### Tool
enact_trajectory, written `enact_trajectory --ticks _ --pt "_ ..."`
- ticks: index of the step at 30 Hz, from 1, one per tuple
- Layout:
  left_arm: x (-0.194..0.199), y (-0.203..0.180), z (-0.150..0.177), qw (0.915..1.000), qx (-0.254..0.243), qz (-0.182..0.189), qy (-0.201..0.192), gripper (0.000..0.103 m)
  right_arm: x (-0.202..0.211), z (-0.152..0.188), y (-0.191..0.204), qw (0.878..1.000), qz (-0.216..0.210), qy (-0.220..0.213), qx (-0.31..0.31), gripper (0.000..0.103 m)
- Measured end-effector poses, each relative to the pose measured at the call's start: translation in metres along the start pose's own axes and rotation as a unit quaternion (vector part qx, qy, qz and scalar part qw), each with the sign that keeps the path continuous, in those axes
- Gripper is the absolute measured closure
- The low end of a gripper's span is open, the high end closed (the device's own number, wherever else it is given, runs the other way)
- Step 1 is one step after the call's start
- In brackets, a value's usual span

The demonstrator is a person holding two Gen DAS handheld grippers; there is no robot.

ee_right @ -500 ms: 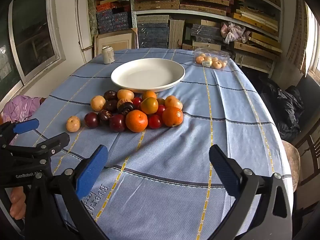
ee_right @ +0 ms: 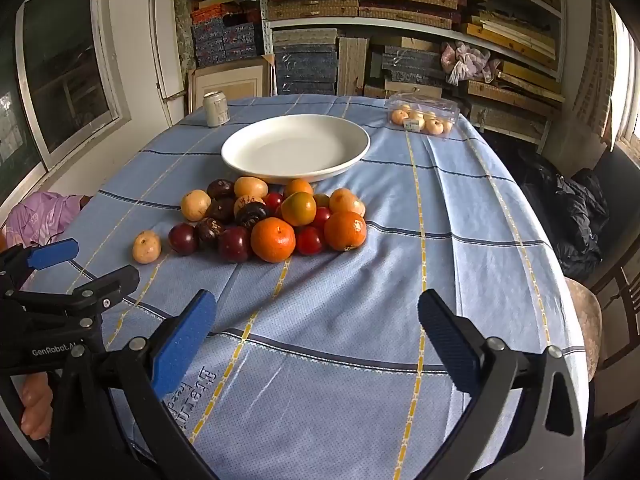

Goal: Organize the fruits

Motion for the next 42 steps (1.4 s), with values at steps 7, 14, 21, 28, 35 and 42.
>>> enact_trajectory --ticks 7,14,21,28,35,42 --pt "-0.001 0.000 0.001 1.0000 0.001 0.001 0.002 0.003 0.000 -0.001 0.000 1.000 -0.001 0.002 0.000 0.004" --pt "-0.004 0.001 0.003 1.0000 0.002 0.001 0.005 0.003 -0.003 0.002 0.000 1.000 -0.001 0.003 -0.001 0.004" --pt "-0.006 0.002 0.003 0.9999 0.005 0.002 0.009 0.003 -0.007 0.003 0.001 1.000 -0.001 0.005 -0.001 0.004" --pt "-0.008 0.002 0.001 0.9999 0.007 0.003 0.013 0.003 -0.007 0.002 0.001 1.000 -0.002 0.007 -0.002 0.004" --pt "-0.012 0.003 0.002 0.9998 0.008 0.003 0.018 0.003 -0.011 0.005 0.000 1.000 -0.003 0.009 -0.003 0.004" --pt "-0.023 0.008 0.004 0.9996 0.012 -0.001 0.027 0.003 -0.023 0.011 0.002 1.000 -0.016 0.022 -0.003 0.004"
Point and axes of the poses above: each gripper's, at about its wrist camera, not at the fingertips, and x roughly against the way its jaws point, y to its left, z to its underside, the point moved 3 cm from there along -x, roughly the way its jaws point, and after that the axes turned 11 degrees about z, right-handed, at the moved point
